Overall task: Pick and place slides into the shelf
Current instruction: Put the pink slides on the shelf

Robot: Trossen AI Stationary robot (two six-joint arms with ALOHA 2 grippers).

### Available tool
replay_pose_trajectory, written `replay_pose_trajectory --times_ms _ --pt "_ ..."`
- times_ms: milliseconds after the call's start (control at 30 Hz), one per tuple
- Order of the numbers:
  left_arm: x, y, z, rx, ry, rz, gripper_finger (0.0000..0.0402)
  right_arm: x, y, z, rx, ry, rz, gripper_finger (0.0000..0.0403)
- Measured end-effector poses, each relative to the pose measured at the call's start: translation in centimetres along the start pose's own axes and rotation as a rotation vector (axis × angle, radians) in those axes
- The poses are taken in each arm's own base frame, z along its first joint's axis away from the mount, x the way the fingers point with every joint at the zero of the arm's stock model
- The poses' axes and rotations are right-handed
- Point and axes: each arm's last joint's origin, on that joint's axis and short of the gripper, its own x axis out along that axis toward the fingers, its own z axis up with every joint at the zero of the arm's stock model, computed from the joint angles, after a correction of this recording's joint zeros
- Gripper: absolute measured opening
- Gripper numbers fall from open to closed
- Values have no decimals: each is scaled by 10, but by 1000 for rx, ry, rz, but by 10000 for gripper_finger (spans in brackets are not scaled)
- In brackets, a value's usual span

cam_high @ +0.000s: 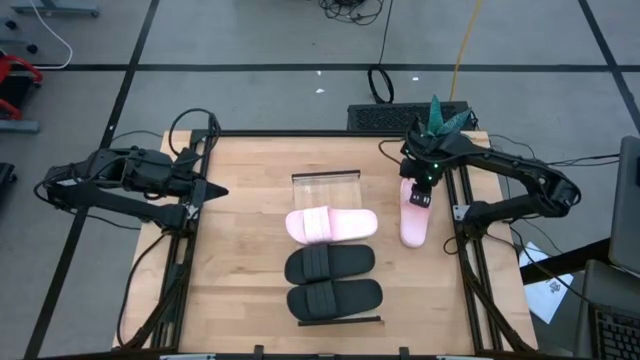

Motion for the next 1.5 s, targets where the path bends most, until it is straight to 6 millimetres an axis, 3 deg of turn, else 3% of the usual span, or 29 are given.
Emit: replay_pose_trajectory --times_ms 433,733,967,1500 --pt "0 0 0 -47 0 1 83 -7 3 5 -251 -27 -7 109" --pt "0 0 0 -58 0 1 83 2 1 11 -255 -20 77 109" --pt "0 0 0 -58 0 2 83 10 -12 16 -219 -12 78 109" --pt "0 0 0 -50 0 2 83 10 -35 11 -140 -26 76 109"
